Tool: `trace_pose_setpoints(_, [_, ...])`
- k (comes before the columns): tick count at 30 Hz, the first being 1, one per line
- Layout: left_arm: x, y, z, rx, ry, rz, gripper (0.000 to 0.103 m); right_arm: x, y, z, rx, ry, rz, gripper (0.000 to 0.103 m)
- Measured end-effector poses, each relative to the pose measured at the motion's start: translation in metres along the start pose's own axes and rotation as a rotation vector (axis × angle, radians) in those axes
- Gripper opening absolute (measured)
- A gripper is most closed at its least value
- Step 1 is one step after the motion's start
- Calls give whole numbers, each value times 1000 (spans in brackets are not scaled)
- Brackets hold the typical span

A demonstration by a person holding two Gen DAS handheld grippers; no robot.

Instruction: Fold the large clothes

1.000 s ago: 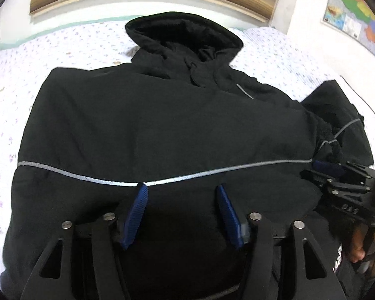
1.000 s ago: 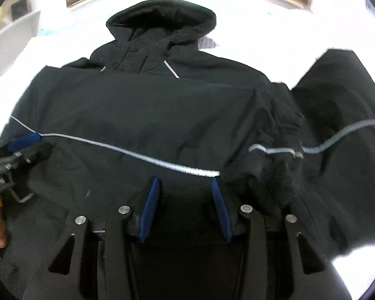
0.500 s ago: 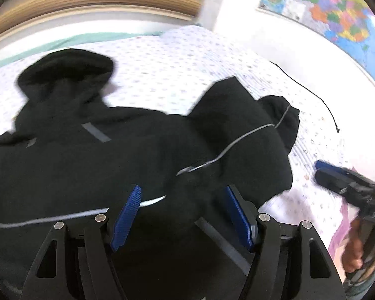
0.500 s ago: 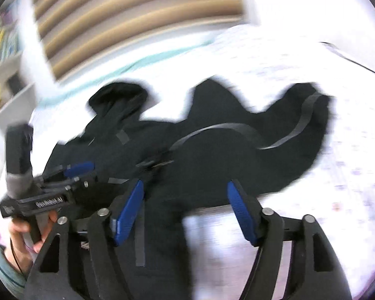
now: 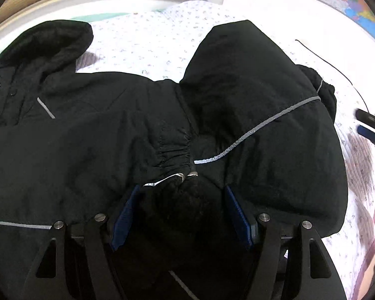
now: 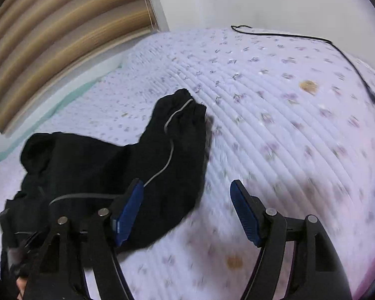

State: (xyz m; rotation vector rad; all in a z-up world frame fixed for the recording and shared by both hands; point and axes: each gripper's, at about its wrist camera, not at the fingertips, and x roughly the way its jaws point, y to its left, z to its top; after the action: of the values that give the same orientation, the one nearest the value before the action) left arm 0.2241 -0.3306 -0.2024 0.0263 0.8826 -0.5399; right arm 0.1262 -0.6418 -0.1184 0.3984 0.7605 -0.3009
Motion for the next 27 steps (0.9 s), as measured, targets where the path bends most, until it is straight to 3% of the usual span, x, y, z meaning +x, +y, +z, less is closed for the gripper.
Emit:
trace_pose_setpoints(5, [-1, -1, -4, 11, -24, 3, 70, 51, -1, 18, 47, 48, -3, 67])
trace_pose_setpoints(7, [-4, -3, -6, 17, -31, 5, 70, 66, 0, 23, 57, 60, 37, 48])
trace_pose_setpoints(8, [-4, -3, -7, 18, -36, 4, 70, 70, 1, 25, 61, 71, 50, 35])
trace_pose_setpoints(9, [-4, -2, -8, 18, -38, 2, 70, 74, 3, 27, 62, 82, 63, 14])
trace_pose_setpoints(11, [-3, 0, -7, 19, -39, -1, 70, 74, 7, 29, 51, 83, 93, 11])
trace_pose_setpoints(13, [-3, 0, -7, 19, -40, -1, 70, 56, 11, 29, 21, 31, 69, 9])
trace_pose_setpoints(16, [-3, 0, -7, 21, -43, -1, 70, 3, 3, 34, 0, -97, -43, 9])
trace_pose_setpoints(20, [-2, 0, -6, 25, -45, 2, 70, -52, -35, 37, 85, -191, -165, 8])
trace_pose_setpoints(23, [-3, -2, -6, 33, -47, 8, 70, -55, -60, 33, 138, -160, -165, 7])
trace_pose_setpoints(27, [-1, -2, -6, 38, -43, 16, 70, -27, -79, 17, 189, -82, -191, 7])
